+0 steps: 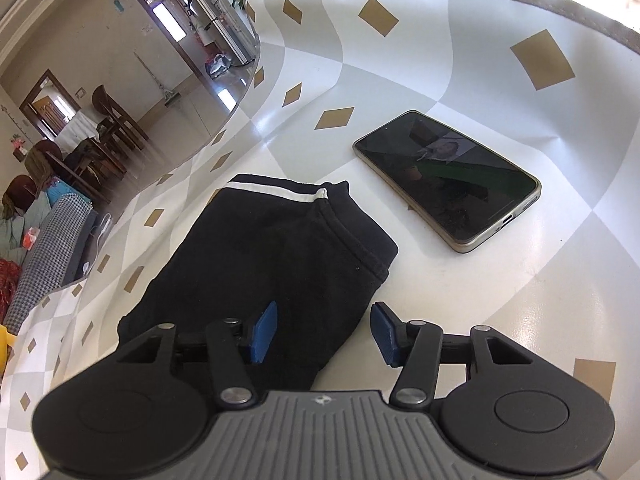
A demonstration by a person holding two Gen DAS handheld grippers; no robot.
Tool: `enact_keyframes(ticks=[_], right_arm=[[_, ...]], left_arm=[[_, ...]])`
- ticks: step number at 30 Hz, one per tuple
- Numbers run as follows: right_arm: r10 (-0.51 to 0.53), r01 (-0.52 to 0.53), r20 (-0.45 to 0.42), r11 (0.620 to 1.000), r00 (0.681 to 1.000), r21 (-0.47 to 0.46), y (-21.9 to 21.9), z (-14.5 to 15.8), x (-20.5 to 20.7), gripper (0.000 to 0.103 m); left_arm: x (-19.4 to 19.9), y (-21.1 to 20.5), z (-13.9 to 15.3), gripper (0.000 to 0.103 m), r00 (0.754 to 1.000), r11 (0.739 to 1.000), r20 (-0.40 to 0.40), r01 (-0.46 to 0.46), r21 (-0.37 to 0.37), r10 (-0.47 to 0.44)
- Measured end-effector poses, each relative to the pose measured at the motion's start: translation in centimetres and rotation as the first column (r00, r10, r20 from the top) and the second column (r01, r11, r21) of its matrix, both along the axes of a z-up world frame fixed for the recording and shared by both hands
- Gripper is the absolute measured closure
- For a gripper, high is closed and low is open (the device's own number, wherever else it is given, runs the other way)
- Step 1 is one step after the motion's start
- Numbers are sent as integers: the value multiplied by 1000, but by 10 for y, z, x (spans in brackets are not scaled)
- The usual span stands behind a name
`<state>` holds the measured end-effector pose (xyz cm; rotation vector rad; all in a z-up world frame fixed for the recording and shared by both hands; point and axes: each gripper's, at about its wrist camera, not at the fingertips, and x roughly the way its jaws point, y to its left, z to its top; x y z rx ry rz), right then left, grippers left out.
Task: Fold clothes
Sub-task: 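Close the right tool on the striped shirt end beside the phone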
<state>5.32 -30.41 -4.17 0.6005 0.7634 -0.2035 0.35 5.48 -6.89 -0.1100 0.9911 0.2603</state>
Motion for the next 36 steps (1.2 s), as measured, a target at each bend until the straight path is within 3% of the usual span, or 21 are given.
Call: enact_keyframes(ticks=[5,12,20,28,36], right_arm=[[-21,21,12,1000,1000,-5,3,-2,4,65],[-48,48,20,998,999,-28,6,-4,7,71],[-44,44,11,998,999,-33,7,-4,8,87],[-23,23,82,1000,996,2,8,9,1,92],[-67,65,41,997,997,52,3,1,3,89]], left_arm=[[1,-2,0,0,1000,1000,2,7,0,-7],[1,-3,-2,0,1000,1000,5,13,-8,-13],[2,-4,-2,0,1000,1000,8,12,-7,-12],[2,-4,-2,0,1000,1000,7,10,-8,-10],[1,-5,-2,0,1000,1000,8,6,-6,-6]])
